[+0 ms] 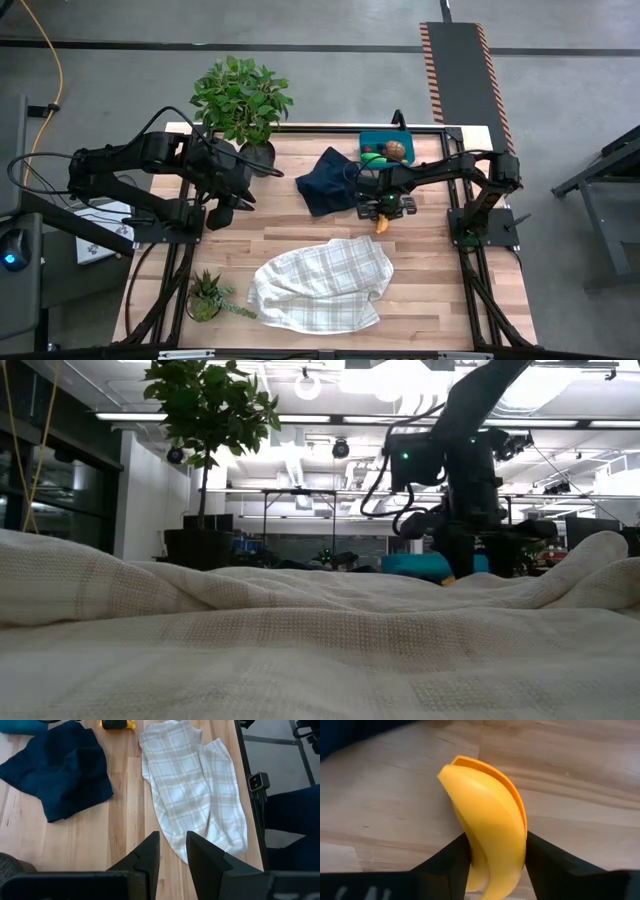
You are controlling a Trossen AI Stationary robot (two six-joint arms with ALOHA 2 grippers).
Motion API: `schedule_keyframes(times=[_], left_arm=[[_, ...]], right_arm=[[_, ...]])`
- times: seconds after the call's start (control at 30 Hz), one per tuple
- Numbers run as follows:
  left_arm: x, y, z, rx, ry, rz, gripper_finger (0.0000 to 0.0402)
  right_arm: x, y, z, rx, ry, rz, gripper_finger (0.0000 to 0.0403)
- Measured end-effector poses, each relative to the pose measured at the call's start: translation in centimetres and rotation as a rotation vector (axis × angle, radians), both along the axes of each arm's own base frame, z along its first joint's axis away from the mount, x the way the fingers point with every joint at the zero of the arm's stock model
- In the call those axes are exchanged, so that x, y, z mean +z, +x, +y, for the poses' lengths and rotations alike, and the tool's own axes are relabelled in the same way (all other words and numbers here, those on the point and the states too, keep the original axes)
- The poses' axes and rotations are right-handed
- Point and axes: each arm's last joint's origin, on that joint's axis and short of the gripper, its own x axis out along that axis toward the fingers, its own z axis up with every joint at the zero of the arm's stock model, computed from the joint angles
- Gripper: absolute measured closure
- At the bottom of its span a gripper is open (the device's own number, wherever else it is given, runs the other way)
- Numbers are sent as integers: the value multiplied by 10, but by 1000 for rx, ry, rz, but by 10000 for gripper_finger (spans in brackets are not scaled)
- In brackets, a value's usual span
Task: Pick and placing Produce into tupperware
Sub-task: Put the yellow banana into the blue bin
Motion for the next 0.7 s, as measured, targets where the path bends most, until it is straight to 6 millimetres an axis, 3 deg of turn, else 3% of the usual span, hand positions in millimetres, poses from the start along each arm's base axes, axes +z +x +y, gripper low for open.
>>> schedule_keyframes(times=[0.43,0.7], left_arm=[[0,0,0,0,0,0,318],[0,0,0,0,0,0,318]], right_arm=[[2,3,-1,1,-20,-12,273],[29,27,-11,44,-117,-125,274]])
